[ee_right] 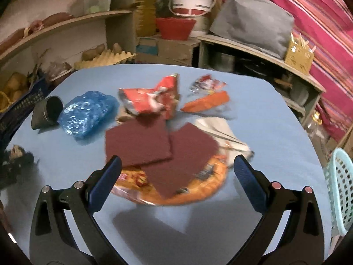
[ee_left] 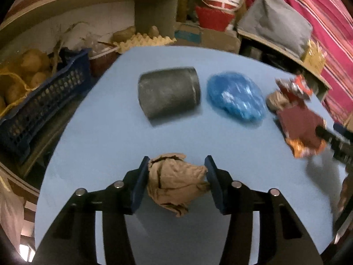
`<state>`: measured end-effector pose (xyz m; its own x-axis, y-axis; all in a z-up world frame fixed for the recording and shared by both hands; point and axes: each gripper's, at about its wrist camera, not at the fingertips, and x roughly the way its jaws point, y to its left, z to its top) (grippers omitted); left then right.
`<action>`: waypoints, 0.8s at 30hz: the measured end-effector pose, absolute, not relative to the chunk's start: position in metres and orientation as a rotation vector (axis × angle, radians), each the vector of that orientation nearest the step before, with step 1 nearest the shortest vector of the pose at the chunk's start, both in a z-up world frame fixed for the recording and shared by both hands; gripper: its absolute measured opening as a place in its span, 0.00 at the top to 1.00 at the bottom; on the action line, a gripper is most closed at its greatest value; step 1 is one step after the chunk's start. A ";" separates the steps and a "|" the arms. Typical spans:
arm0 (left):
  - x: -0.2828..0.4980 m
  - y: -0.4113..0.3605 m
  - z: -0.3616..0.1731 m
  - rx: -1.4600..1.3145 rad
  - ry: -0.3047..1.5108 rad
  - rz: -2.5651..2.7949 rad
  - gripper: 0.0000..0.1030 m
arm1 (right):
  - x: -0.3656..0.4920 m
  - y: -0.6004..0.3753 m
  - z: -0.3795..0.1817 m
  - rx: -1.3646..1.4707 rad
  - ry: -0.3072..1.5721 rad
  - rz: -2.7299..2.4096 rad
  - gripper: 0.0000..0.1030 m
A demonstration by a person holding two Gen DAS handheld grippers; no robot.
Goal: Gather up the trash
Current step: 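Grasp the maroon scouring pad with the right tool while the left holds the brown paper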
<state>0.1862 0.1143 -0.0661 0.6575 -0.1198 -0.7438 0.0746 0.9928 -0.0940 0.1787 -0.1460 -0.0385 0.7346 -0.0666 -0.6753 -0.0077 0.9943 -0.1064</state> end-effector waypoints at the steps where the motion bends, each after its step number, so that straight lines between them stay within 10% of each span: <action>1: 0.189 0.117 -0.064 -0.066 0.838 -0.101 0.51 | 0.182 -0.137 -0.040 -0.130 0.743 -0.037 0.04; 24: 0.208 0.124 -0.046 -0.112 0.758 -0.041 0.51 | 0.232 -0.094 -0.068 -0.238 0.837 -0.051 0.18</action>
<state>0.2078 0.1242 -0.0457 0.7257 -0.0776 -0.6836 -0.0032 0.9932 -0.1162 0.2317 -0.0940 -0.0685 0.6703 -0.1387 -0.7290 -0.0484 0.9721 -0.2294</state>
